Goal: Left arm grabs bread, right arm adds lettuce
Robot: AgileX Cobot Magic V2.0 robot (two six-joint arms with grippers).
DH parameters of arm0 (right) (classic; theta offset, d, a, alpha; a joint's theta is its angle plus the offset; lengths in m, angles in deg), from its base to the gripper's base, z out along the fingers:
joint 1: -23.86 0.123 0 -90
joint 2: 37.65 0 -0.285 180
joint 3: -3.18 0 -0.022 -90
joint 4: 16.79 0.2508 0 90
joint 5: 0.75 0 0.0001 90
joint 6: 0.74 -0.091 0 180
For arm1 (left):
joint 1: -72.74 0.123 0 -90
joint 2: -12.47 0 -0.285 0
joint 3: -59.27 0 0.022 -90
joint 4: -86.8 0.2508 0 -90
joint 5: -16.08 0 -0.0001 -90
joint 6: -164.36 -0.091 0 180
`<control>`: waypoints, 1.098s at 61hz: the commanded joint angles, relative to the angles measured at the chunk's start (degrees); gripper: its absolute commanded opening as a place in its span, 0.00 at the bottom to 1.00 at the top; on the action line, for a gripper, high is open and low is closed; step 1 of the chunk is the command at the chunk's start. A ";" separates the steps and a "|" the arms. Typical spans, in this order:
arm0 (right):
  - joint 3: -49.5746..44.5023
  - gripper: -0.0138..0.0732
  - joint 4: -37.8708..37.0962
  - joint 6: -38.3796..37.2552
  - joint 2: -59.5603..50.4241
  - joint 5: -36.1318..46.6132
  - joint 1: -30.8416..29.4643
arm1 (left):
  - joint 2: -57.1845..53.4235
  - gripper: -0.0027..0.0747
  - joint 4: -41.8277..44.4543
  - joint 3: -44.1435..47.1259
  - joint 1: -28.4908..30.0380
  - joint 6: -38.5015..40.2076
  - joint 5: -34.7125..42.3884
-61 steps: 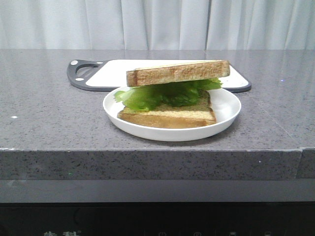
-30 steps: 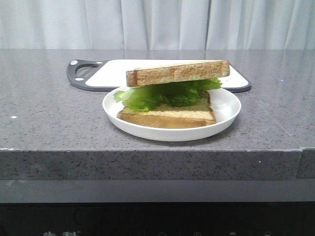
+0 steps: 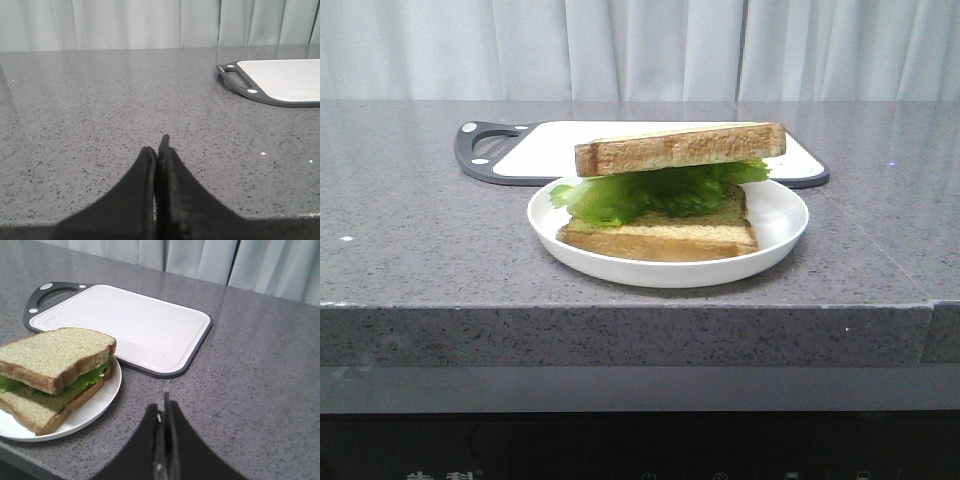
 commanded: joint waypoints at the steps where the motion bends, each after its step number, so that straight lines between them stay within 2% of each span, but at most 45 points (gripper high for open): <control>1: 1.56 0.08 0.41 0.41 0.22 4.52 -0.44 | -1.09 0.01 -0.52 0.32 0.17 0.64 4.89; 56: 0.77 0.08 -0.40 0.16 0.22 5.79 -0.23 | -1.09 0.01 -0.52 0.32 0.17 0.64 4.89; 61: -0.85 0.08 -4.10 -3.63 -0.22 7.90 -0.65 | -1.09 0.01 -0.52 0.32 0.17 0.64 4.89; 67: -3.87 0.08 -10.85 -12.43 -1.58 11.69 -2.13 | -1.09 0.01 -0.52 0.32 0.17 0.64 4.89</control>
